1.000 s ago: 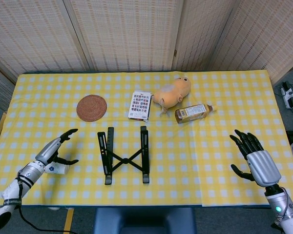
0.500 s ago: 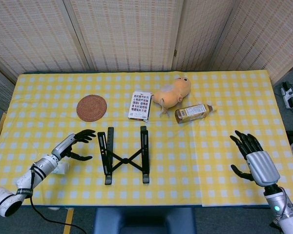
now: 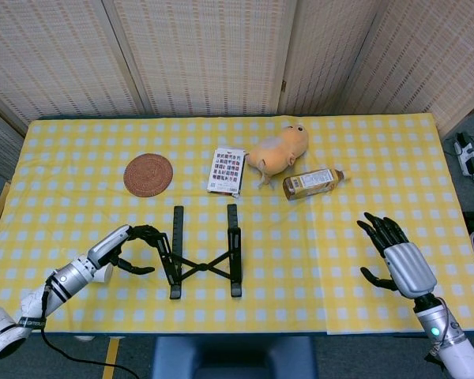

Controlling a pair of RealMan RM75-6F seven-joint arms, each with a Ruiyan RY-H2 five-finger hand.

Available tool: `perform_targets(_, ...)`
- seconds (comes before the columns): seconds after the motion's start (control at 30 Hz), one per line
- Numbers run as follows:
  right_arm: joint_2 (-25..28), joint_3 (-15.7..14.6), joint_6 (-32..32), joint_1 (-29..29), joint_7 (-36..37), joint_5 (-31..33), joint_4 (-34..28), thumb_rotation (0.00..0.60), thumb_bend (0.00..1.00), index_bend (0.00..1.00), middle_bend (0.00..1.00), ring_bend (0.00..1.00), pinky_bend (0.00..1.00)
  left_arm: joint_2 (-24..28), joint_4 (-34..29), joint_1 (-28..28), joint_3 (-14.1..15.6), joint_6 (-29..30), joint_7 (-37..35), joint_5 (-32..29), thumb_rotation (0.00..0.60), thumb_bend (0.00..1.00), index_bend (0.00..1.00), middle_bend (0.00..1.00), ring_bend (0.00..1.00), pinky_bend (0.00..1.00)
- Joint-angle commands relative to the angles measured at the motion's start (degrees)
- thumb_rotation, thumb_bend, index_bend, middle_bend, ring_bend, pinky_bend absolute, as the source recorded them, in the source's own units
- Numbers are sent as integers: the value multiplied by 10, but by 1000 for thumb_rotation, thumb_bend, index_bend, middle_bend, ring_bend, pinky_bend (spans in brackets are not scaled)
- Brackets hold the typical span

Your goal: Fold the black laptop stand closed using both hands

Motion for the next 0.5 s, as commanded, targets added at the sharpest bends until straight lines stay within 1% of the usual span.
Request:
perform_targets(0.03,-4,-2,-13,11,24,-6,-1,600,335,0,34,49,0,13,-10,3,19,23,10,18,600,212,445,452,409,370)
perform_targets(0.2,-12,-11,-57,45,81,-26,-8,600,335,0,46,64,0,31,-30,13,43,51,48,35,600,212,457,460,417,380)
perform_targets(0.37,-24,-22,-118,103,201,-59,-21,600,335,0,63,80,0,41,-45,22,57,70,83,34,600,212,466,469,426,390)
perform_targets(0.5,-42,-24,-157,156,293,-87,-18,600,335,0,79,92,0,45,-51,25,66,80,90,35,600,212,470,470,429,391)
